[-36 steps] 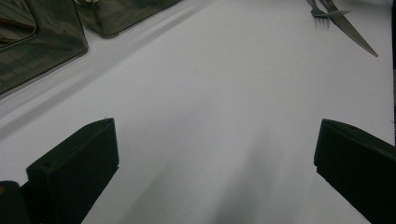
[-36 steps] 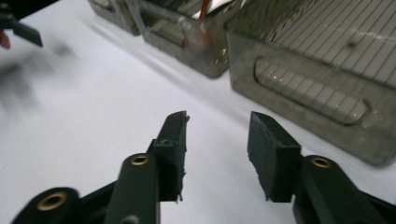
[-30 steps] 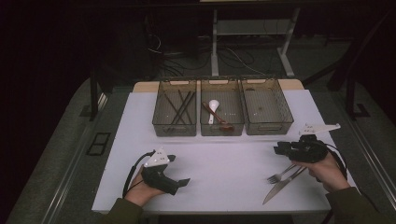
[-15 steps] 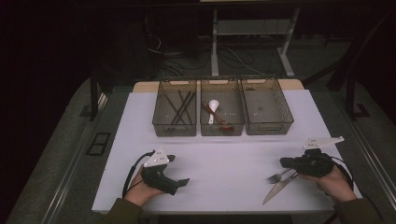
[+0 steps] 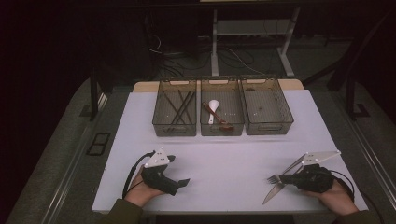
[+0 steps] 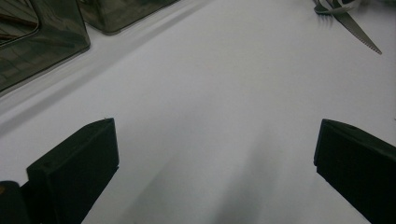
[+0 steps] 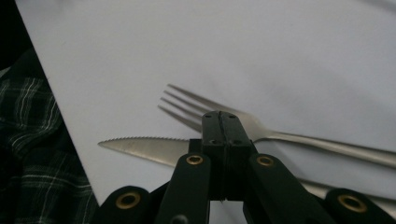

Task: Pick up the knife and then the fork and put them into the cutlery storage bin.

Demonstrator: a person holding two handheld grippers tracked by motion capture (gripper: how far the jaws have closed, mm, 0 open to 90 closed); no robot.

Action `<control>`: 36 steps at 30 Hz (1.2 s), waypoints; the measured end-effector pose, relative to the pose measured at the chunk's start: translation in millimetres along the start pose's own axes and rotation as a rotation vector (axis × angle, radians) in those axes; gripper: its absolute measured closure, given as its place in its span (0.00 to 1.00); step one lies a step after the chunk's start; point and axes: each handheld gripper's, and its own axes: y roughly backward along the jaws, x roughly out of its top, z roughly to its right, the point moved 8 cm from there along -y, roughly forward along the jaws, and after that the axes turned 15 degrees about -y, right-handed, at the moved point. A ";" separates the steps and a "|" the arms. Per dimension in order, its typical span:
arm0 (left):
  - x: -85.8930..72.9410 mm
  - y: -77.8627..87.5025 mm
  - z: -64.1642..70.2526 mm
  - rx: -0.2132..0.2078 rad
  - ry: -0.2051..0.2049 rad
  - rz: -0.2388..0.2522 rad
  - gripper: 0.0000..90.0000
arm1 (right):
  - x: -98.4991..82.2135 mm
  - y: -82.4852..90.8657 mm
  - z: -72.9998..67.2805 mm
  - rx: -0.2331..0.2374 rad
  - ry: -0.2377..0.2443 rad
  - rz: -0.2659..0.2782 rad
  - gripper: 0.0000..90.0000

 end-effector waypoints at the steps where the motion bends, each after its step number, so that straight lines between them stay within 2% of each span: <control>1: 0.0 0.0 0.0 0.000 0.000 0.000 0.00 | -2.0 -1.0 -2.0 0.003 -0.001 -0.007 0.99; 9: -0.2 0.0 0.6 -0.001 -0.002 -0.003 0.00 | -11.3 -7.9 -15.2 0.029 0.044 -0.051 0.99; 20: -0.2 -0.8 0.8 -0.003 -0.003 -0.004 0.00 | -7.5 -19.0 -22.2 0.044 0.072 -0.083 0.99; 25: -0.3 -0.8 0.5 -0.002 -0.001 -0.004 0.00 | 0.2 -22.2 -20.9 0.039 0.082 -0.073 0.99; 36: -0.3 -0.7 0.5 -0.001 -0.002 -0.005 0.00 | 18.8 -29.5 -14.6 0.041 0.067 -0.048 0.99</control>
